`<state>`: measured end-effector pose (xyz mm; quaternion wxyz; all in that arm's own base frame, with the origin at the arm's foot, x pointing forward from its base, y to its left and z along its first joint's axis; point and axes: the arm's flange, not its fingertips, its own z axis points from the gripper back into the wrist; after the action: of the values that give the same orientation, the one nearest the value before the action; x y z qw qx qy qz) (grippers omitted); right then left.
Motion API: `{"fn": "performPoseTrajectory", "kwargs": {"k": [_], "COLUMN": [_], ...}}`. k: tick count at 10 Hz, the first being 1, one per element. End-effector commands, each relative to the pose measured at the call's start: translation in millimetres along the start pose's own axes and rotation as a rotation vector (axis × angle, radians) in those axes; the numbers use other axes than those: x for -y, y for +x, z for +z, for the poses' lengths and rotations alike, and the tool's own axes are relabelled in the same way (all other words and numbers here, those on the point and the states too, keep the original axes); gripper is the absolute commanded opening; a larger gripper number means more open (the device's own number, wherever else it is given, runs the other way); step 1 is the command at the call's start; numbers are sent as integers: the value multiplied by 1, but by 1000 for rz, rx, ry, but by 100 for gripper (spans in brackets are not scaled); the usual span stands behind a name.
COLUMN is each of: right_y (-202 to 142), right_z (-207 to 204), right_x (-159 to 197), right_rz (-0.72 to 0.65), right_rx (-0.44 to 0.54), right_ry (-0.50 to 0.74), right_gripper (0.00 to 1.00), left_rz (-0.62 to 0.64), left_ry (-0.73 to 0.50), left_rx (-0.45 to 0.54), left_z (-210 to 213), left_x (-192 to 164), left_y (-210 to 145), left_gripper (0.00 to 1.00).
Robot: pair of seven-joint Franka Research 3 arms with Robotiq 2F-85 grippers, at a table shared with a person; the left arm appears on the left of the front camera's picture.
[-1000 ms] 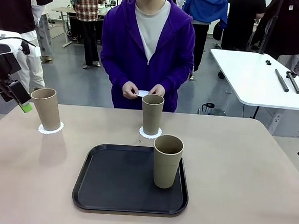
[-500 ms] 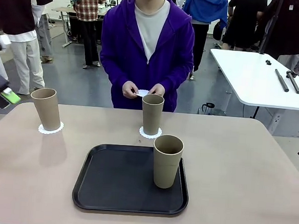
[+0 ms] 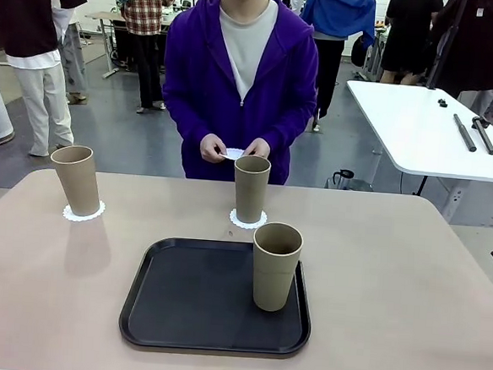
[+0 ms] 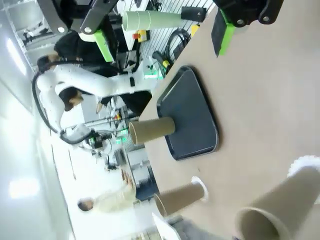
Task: Place coasters on the table and set cups on them.
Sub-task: Take one Reusable plastic cup from the Flat Tray and place it on a coaster set by the human.
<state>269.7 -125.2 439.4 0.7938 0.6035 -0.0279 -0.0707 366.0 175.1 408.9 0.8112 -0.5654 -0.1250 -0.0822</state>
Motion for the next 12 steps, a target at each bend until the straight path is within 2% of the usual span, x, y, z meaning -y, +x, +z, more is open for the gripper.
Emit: {"fn": "performPoseTrajectory", "kwargs": {"k": [1,2,5,7,9,12], "right_y": [-1,-1,-1,-1,-1,-1], "right_z": [-1,-1,-1,-1,-1,-1], "right_x": [-1,-1,-1,-1,-1,-1], "right_rz": [2,2,2,2,2,2], "right_rx": [0,0,0,0,0,0], "right_ry": [11,11,11,11,11,11], "right_gripper": [100,100,100,100,100,100], "left_rz": [32,39,68,56,73,73], "left_ry": [3,-16,-24,3,-11,-11], "left_rx": [118,159,162,116,149,149], "left_z": [9,22,47,53,50,50], "left_x": [-17,-21,-25,-15,-23,-23], "left_y": [-6,-13,-25,-25,-26,-26], "left_gripper": [100,100,100,100,100,100]}}
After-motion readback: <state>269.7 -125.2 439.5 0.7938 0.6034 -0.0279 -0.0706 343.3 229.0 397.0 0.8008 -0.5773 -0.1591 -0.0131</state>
